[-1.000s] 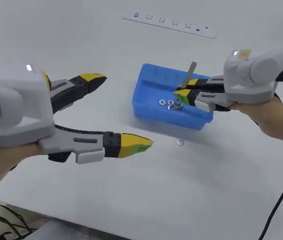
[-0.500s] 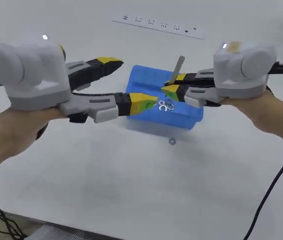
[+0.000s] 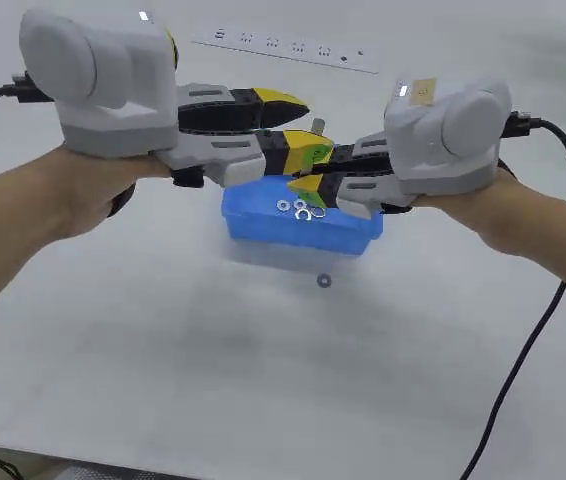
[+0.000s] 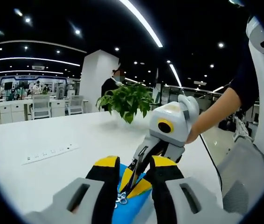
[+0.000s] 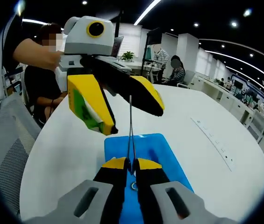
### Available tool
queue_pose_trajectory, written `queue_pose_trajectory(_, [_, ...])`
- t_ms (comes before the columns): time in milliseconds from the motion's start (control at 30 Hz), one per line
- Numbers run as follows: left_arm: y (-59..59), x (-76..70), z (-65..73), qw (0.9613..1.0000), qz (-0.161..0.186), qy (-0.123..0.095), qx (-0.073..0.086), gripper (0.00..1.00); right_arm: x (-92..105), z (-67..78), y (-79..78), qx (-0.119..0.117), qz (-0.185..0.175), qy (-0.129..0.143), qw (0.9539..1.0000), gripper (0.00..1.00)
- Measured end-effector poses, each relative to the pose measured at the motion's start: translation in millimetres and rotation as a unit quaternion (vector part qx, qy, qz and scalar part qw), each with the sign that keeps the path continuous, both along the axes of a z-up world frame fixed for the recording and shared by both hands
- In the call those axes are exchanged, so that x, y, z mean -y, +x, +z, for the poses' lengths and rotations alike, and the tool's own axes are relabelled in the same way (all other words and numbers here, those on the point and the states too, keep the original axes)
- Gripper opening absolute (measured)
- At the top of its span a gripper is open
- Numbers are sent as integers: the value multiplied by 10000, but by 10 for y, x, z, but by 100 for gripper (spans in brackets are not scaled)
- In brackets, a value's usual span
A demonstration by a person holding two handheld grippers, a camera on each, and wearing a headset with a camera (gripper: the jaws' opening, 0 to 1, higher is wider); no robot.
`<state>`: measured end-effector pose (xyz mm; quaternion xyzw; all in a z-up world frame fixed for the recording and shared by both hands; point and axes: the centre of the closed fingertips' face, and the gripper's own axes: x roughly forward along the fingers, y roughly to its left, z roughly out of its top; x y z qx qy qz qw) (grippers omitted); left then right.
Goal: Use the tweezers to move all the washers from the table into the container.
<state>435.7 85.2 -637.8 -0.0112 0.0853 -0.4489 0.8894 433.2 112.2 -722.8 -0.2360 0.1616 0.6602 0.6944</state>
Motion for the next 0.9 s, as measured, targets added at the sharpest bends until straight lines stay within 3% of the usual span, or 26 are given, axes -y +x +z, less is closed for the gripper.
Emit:
queue_pose_trajectory(267, [-83,64,16,9989,-437,97,121,17,-8,-8,-35,42,204,-74,9998,8])
queue_pose_trajectory(500, [-141,123,-29,9959,-800,403,129,9,-3,-20,-70,137,410,-189,9989,8])
queue_pose_trajectory(700, [-129,105,-51,9915,-970,776,383,6,8,-32,-71,161,454,-241,9985,9])
queue_pose_trajectory(733, [-127,94,-68,9892,-1007,947,490,5,12,-41,-74,186,473,-268,9983,9])
queue_pose_trajectory(900, [-138,96,-89,9885,-1025,988,503,4,14,-61,-102,219,508,-312,9980,9])
